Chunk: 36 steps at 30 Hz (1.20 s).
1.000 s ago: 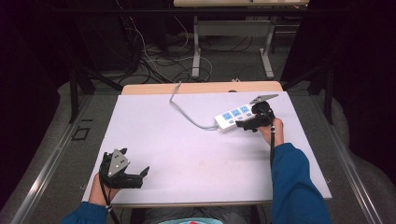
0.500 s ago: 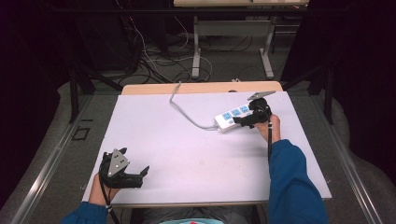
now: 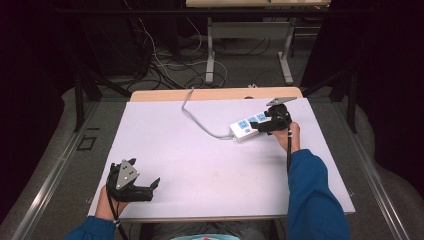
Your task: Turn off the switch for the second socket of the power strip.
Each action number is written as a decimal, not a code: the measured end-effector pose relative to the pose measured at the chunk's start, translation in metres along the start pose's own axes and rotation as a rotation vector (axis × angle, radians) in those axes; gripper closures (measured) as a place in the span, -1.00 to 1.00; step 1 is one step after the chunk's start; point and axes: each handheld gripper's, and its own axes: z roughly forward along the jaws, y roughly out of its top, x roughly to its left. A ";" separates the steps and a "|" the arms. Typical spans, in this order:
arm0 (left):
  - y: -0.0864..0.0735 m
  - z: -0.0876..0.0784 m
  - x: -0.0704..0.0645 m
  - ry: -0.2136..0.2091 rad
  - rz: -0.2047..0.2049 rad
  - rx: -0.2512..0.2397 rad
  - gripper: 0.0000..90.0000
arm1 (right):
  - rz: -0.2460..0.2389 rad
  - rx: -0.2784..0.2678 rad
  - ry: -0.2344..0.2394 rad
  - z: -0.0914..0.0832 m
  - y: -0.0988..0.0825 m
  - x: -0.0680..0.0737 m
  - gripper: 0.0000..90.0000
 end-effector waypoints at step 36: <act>0.000 0.000 -0.001 -0.003 -0.004 0.005 -0.99 | 0.007 0.071 -0.089 0.021 -0.009 0.001 1.00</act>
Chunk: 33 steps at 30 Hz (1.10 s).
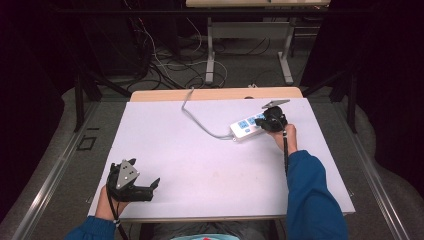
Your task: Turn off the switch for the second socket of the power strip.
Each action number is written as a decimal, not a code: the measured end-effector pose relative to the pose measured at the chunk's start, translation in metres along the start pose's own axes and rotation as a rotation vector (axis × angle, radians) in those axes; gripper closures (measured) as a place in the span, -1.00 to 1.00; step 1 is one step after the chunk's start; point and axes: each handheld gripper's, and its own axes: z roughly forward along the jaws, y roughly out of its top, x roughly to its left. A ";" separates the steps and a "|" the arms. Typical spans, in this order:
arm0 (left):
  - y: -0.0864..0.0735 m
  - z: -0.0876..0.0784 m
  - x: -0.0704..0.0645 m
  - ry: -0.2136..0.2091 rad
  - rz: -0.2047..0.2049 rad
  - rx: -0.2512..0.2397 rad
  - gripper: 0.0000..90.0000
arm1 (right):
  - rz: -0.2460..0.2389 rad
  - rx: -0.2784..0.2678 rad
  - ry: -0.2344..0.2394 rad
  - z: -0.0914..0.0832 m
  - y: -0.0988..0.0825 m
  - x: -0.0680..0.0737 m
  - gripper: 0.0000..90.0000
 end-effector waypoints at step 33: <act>0.000 0.000 0.000 0.005 0.001 -0.003 -0.99 | 0.002 0.042 -0.027 0.007 -0.003 0.002 1.00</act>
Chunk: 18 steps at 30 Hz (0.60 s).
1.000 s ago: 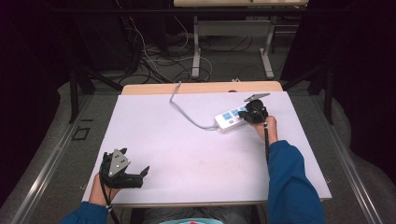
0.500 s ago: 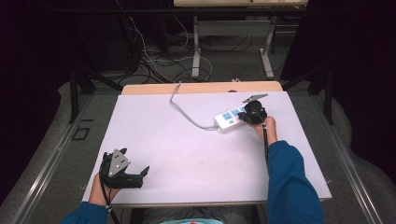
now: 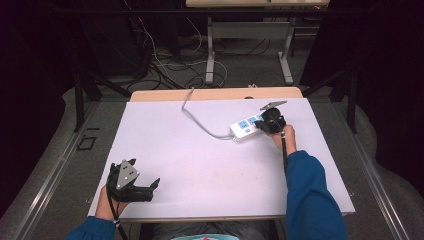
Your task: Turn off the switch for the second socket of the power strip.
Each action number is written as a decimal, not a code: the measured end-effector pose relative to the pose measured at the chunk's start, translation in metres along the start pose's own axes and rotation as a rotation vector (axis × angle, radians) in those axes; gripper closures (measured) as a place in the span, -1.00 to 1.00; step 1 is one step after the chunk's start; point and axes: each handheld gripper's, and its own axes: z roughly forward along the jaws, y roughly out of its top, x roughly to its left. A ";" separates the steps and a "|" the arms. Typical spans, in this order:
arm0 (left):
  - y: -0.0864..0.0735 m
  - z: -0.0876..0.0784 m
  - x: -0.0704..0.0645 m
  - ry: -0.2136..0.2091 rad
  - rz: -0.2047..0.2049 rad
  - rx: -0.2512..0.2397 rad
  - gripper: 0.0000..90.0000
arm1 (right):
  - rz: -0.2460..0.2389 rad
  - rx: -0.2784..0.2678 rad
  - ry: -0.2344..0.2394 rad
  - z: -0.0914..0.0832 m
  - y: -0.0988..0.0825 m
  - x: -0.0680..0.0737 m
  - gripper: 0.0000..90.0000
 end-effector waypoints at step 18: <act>0.000 -0.001 0.000 -0.001 0.000 0.005 -0.99 | -0.005 -0.001 -0.012 0.000 -0.001 0.003 1.00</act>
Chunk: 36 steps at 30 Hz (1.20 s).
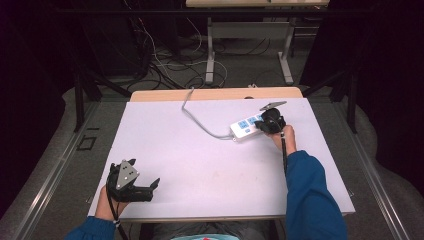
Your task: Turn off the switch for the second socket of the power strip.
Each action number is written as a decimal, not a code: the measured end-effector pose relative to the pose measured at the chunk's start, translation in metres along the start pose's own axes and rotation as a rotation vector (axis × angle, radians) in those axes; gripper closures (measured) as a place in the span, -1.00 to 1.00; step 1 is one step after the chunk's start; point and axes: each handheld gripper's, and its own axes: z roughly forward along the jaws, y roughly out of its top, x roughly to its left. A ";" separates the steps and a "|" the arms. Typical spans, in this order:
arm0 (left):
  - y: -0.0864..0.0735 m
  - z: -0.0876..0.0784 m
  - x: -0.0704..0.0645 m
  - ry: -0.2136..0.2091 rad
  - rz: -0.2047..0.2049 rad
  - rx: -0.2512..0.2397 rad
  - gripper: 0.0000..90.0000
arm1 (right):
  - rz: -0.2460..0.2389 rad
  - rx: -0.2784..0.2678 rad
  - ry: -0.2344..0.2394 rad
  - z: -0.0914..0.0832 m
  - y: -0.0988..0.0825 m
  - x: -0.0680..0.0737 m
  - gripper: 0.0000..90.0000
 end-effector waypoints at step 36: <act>0.000 0.000 0.000 0.001 0.000 -0.001 -0.99 | 0.010 -0.003 -0.002 0.000 -0.001 0.000 1.00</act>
